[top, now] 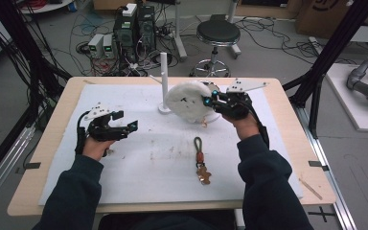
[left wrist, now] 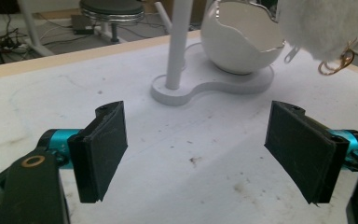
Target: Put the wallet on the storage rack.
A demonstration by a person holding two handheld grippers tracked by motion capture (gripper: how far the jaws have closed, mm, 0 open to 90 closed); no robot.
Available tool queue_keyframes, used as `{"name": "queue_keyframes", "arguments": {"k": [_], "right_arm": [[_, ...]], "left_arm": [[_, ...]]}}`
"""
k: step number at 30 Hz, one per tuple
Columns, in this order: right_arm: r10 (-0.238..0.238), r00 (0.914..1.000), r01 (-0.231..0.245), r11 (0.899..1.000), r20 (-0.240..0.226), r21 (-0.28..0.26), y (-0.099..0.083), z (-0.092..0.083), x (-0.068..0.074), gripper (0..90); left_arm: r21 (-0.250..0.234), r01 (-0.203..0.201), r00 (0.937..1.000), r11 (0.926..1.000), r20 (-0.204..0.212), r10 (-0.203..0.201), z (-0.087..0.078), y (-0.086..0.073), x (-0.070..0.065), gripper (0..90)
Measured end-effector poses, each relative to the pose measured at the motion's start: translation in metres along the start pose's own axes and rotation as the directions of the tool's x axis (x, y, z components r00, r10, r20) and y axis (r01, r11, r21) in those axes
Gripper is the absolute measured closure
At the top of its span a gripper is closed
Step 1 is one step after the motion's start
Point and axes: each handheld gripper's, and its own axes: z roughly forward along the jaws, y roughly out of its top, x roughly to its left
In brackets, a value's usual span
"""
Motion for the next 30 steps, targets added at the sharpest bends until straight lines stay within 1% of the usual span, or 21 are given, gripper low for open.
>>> {"name": "queue_keyframes", "arguments": {"k": [2,4,6,8,9,10,11,12,15,18,19,20,22,23,24,25,26,27,28,29,30], "right_arm": [[-0.003,1.0000,0.003,1.000,0.009,0.002,0.006,0.002,-0.008,77.7],[-0.016,0.9994,0.016,1.000,0.031,0.008,0.011,0.002,-0.015,77.6],[-0.020,0.9987,0.019,1.000,0.047,0.005,0.017,0.003,-0.021,77.6],[-0.042,0.9968,0.041,0.999,0.068,0.012,0.022,0.004,-0.028,77.6],[-0.039,0.9963,0.038,0.999,0.076,0.008,0.024,0.006,-0.032,77.6],[-0.039,0.9963,0.038,0.999,0.076,0.008,0.024,0.006,-0.032,77.6],[-0.048,0.9949,0.046,0.999,0.089,0.027,0.029,0.009,-0.039,77.6],[-0.068,0.9924,0.064,0.997,0.103,0.042,0.031,0.011,-0.042,77.5],[-0.104,0.9856,0.096,0.993,0.133,0.067,0.034,0.018,-0.050,77.5],[-0.149,0.9754,0.132,0.985,0.163,0.111,0.035,0.023,-0.058,77.6],[-0.156,0.9729,0.136,0.983,0.171,0.122,0.035,0.025,-0.059,77.5],[-0.153,0.9726,0.132,0.983,0.175,0.127,0.034,0.025,-0.060,77.4],[-0.167,0.9688,0.143,0.980,0.183,0.136,0.033,0.026,-0.062,77.4],[-0.179,0.9663,0.154,0.977,0.185,0.146,0.032,0.026,-0.063,77.4],[-0.200,0.9609,0.170,0.972,0.192,0.160,0.031,0.027,-0.064,77.3],[-0.200,0.9609,0.170,0.972,0.192,0.160,0.031,0.027,-0.064,77.3],[-0.238,0.9511,0.200,0.961,0.197,0.194,0.029,0.028,-0.064,77.3],[-0.264,0.9434,0.221,0.952,0.201,0.212,0.027,0.028,-0.064,77.3],[-0.264,0.9434,0.221,0.952,0.201,0.212,0.027,0.028,-0.064,77.3],[-0.302,0.9313,0.251,0.937,0.203,0.244,0.024,0.029,-0.064,77.4],[-0.327,0.9230,0.269,0.926,0.203,0.265,0.023,0.029,-0.064,77.3]], "left_arm": [[-0.001,0.012,0.9999,0.9999,-0.007,-0.012,-0.002,0.000,0.002,20.6],[0.006,0.016,0.9998,0.9998,-0.011,-0.016,-0.002,-0.001,0.004,20.6],[0.007,0.021,0.9997,0.9998,-0.012,-0.021,-0.002,-0.001,0.003,20.6],[0.013,0.029,0.9996,0.9995,0.000,-0.029,0.000,-0.001,0.002,20.6],[0.012,0.033,0.9994,0.9994,0.008,-0.033,0.001,-0.001,0.002,20.6],[0.012,0.033,0.9994,0.9994,0.008,-0.033,0.001,-0.001,0.002,20.6],[0.012,0.034,0.9994,0.9993,0.009,-0.034,0.002,-0.001,0.001,20.6],[0.014,0.037,0.9992,0.9992,0.012,-0.037,0.002,-0.001,0.001,20.6],[0.027,0.038,0.9992,0.9989,0.015,-0.038,0.003,-0.002,0.000,20.6],[0.029,0.039,0.9991,0.9988,0.015,-0.040,0.003,-0.002,0.001,20.6],[0.029,0.039,0.9991,0.9988,0.015,-0.040,0.003,-0.002,0.001,20.6],[0.031,0.043,0.9989,0.9986,0.019,-0.044,0.001,-0.002,0.002,20.6],[0.026,0.045,0.9989,0.9986,0.013,-0.046,0.000,-0.002,0.004,20.6],[0.025,0.049,0.9987,0.9985,0.011,-0.049,0.000,-0.002,0.004,20.6],[0.025,0.051,0.9986,0.9984,0.012,-0.051,0.000,-0.002,0.005,20.6],[0.025,0.051,0.9986,0.9984,0.012,-0.051,0.000,-0.002,0.005,20.6],[0.027,0.049,0.9987,0.9984,0.010,-0.049,-0.001,-0.002,0.005,20.6],[0.027,0.050,0.9987,0.9984,0.010,-0.051,-0.001,-0.002,0.005,20.6],[0.027,0.050,0.9987,0.9984,0.010,-0.051,-0.001,-0.002,0.005,20.6],[0.028,0.051,0.9986,0.9983,0.009,-0.051,0.000,-0.002,0.005,20.6],[0.031,0.052,0.9986,0.9982,0.010,-0.052,0.000,-0.002,0.005,20.7]]}}
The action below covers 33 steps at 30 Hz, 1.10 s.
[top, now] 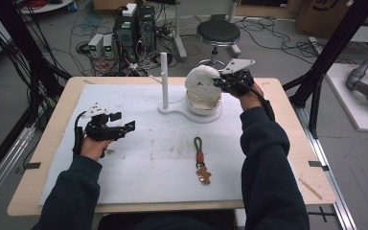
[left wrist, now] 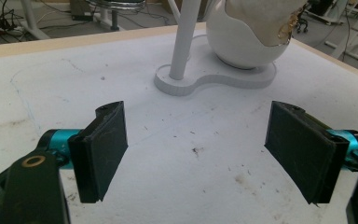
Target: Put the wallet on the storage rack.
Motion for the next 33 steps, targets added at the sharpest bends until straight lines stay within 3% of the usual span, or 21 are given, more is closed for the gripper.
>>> {"name": "queue_keyframes", "arguments": {"k": [1,2,4,9,12,19,23,24,26,27,28,29,32,33], "right_arm": [[0.000,1.0000,0.000,1.000,0.000,0.000,0.000,0.000,0.000,77.3],[-0.041,0.9990,0.041,0.999,0.015,0.020,-0.002,0.001,0.001,77.3],[-0.081,0.9962,0.080,0.996,0.031,0.038,-0.003,0.002,0.003,77.3],[-0.194,0.9803,0.190,0.978,0.038,0.092,-0.008,0.008,0.012,77.2],[-0.211,0.9766,0.207,0.974,0.039,0.094,-0.011,0.013,0.016,77.2],[-0.200,0.9796,0.197,0.975,0.019,0.099,-0.018,0.024,0.025,76.6],[-0.153,0.9882,0.153,0.983,-0.007,0.101,-0.020,0.028,0.027,70.1],[-0.060,0.9978,0.062,0.996,-0.029,0.062,-0.020,0.026,0.024,60.4],[0.070,0.9951,-0.070,0.998,-0.070,0.003,-0.019,0.022,0.019,55.3],[0.070,0.9951,-0.070,0.998,-0.070,0.003,-0.019,0.022,0.019,55.3],[0.127,0.9870,-0.130,0.991,-0.099,-0.029,-0.020,0.021,0.016,55.9],[0.216,0.9656,-0.230,0.970,-0.145,-0.082,-0.019,0.017,0.013,60.9],[0.266,0.9431,-0.294,0.948,-0.200,-0.125,-0.020,0.017,0.011,74.6],[0.266,0.9431,-0.294,0.948,-0.200,-0.125,-0.020,0.017,0.011,74.6]], "left_arm": [[0.005,-0.001,1.0000,1.0000,0.001,0.001,0.000,0.000,0.000,20.7],[0.008,-0.004,1.0000,1.0000,0.000,0.004,0.000,0.000,0.000,20.7],[0.016,0.000,1.0000,0.9999,0.002,0.000,0.001,-0.001,0.000,20.8],[0.018,0.005,1.0000,0.9998,0.001,-0.005,0.001,-0.001,0.000,20.8],[0.021,0.006,1.0000,0.9998,0.004,-0.006,0.001,-0.001,0.000,20.8],[0.027,0.006,1.0000,0.9996,0.007,-0.006,0.002,-0.001,0.000,20.7],[0.031,0.005,0.9999,0.9995,0.009,-0.005,0.003,-0.001,-0.001,20.7],[0.030,0.007,0.9999,0.9995,0.010,-0.007,0.003,-0.001,-0.001,20.8],[0.030,0.008,0.9999,0.9995,0.011,-0.008,0.003,-0.001,-0.001,20.8],[0.030,0.008,0.9999,0.9995,0.011,-0.008,0.003,-0.001,-0.001,20.7],[0.030,0.009,0.9999,0.9995,0.012,-0.009,0.003,-0.002,-0.001,20.7],[0.032,0.007,0.9999,0.9995,0.015,-0.007,0.004,-0.001,-0.001,20.8],[0.034,0.006,0.9998,0.9994,0.019,-0.007,0.004,-0.002,-0.002,20.8],[0.035,0.005,0.9998,0.9994,0.020,-0.006,0.004,-0.002,-0.002,20.8]]}}
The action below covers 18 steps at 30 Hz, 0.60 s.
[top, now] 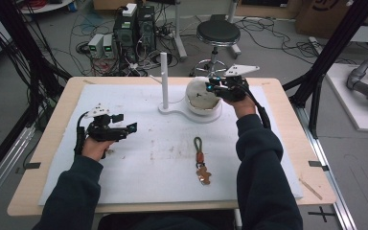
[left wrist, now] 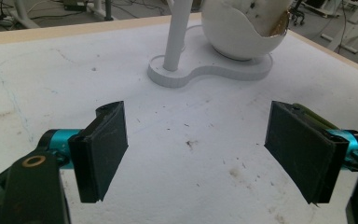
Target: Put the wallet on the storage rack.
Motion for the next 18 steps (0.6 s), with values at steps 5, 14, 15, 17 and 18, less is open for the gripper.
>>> {"name": "queue_keyframes", "arguments": {"k": [5,14,15,17,18], "right_arm": [[0.062,0.9972,-0.062,0.998,0.043,-0.009,-0.003,0.012,0.001,65.6],[0.183,0.9700,-0.178,0.983,0.160,-0.045,-0.003,0.023,-0.007,73.1],[0.205,0.9700,-0.204,0.979,0.130,-0.025,-0.007,0.026,-0.007,74.2],[0.203,0.9733,-0.204,0.979,0.107,-0.007,-0.008,0.027,-0.007,75.6],[0.197,0.9756,-0.199,0.980,0.096,0.009,-0.009,0.027,-0.006,76.0]], "left_arm": [[0.001,0.006,1.0000,1.0000,-0.002,-0.006,0.000,0.000,0.000,20.7],[0.010,0.003,1.0000,1.0000,0.002,-0.003,0.001,0.000,-0.001,20.9],[0.007,0.007,1.0000,0.9999,0.001,-0.007,0.001,0.000,0.000,20.9],[0.006,0.008,1.0000,0.9999,0.001,-0.008,0.000,0.000,0.000,20.9],[0.007,0.007,1.0000,1.0000,0.000,-0.007,0.000,0.000,0.000,20.9]]}}
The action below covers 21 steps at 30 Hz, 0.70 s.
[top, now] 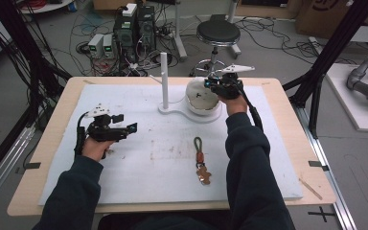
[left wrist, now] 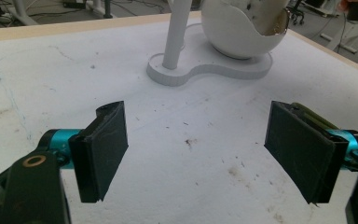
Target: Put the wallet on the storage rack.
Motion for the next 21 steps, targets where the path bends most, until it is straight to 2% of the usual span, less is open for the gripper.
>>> {"name": "queue_keyframes", "arguments": {"k": [3,4,5,6,8,9,10,11,12,14,15,17,18,19,21], "right_arm": [[0.003,0.9980,0.001,0.999,-0.063,0.051,-0.002,0.000,0.002,76.3],[0.003,0.9980,0.001,0.999,-0.063,0.051,-0.002,0.000,0.002,76.3],[0.021,0.9948,-0.013,0.997,-0.100,0.079,-0.006,-0.002,0.003,76.2],[0.030,0.9930,-0.019,0.995,-0.115,0.096,-0.007,-0.004,0.003,76.2],[0.033,0.9922,-0.020,0.994,-0.120,0.105,-0.008,-0.007,0.002,76.1],[-0.007,0.9962,0.019,0.990,-0.087,0.138,-0.014,-0.012,0.004,75.6],[-0.007,0.9962,0.019,0.990,-0.087,0.138,-0.014,-0.012,0.004,75.6],[-0.022,0.9964,0.036,0.983,-0.082,0.180,-0.016,-0.013,0.003,74.8],[-0.017,0.9953,0.034,0.983,-0.096,0.179,-0.021,-0.015,0.001,72.1],[-0.020,0.9957,0.035,0.985,-0.090,0.167,-0.021,-0.017,0.001,70.6],[-0.022,0.9962,0.034,0.990,-0.084,0.135,-0.020,-0.021,0.001,65.9],[-0.005,0.9974,0.012,0.995,-0.072,0.103,-0.018,-0.025,0.001,57.2],[-0.005,0.9974,0.012,0.995,-0.072,0.103,-0.018,-0.025,0.001,57.2],[0.032,0.9977,-0.027,0.997,-0.060,0.077,-0.017,-0.033,0.000,48.2],[0.057,0.9977,-0.054,0.995,-0.036,0.081,-0.016,-0.039,0.000,39.9]], "left_arm": [[-0.002,-0.002,1.0000,1.0000,0.002,0.002,0.000,0.000,-0.001,21.0],[-0.002,-0.002,1.0000,1.0000,0.002,0.002,0.000,0.000,-0.001,21.0],[-0.004,-0.001,1.0000,1.0000,0.001,0.001,-0.001,0.001,-0.001,21.0],[-0.004,-0.001,1.0000,1.0000,0.001,0.001,-0.001,0.001,-0.001,21.0],[-0.004,0.000,1.0000,1.0000,0.001,0.000,-0.001,0.000,0.000,21.0],[-0.005,0.003,1.0000,1.0000,-0.001,-0.003,-0.001,0.000,0.000,21.0],[-0.005,0.003,1.0000,1.0000,-0.001,-0.003,-0.001,0.000,0.000,21.0],[-0.006,0.002,1.0000,1.0000,0.000,-0.002,-0.001,0.000,0.000,21.0],[-0.002,0.001,1.0000,1.0000,0.000,-0.001,0.000,0.000,0.000,21.1],[0.002,-0.004,1.0000,1.0000,0.000,0.004,0.000,0.000,-0.001,21.1],[-0.001,-0.002,1.0000,1.0000,0.000,0.002,0.001,0.000,-0.002,21.1],[-0.003,-0.003,1.0000,1.0000,-0.002,0.003,0.000,0.000,-0.001,21.1],[-0.003,-0.003,1.0000,1.0000,-0.002,0.003,0.000,0.000,-0.001,21.1],[-0.005,0.001,1.0000,1.0000,-0.005,-0.001,-0.001,0.000,0.000,21.1],[-0.008,0.003,1.0000,1.0000,-0.009,-0.003,-0.002,0.001,0.001,21.1]]}}
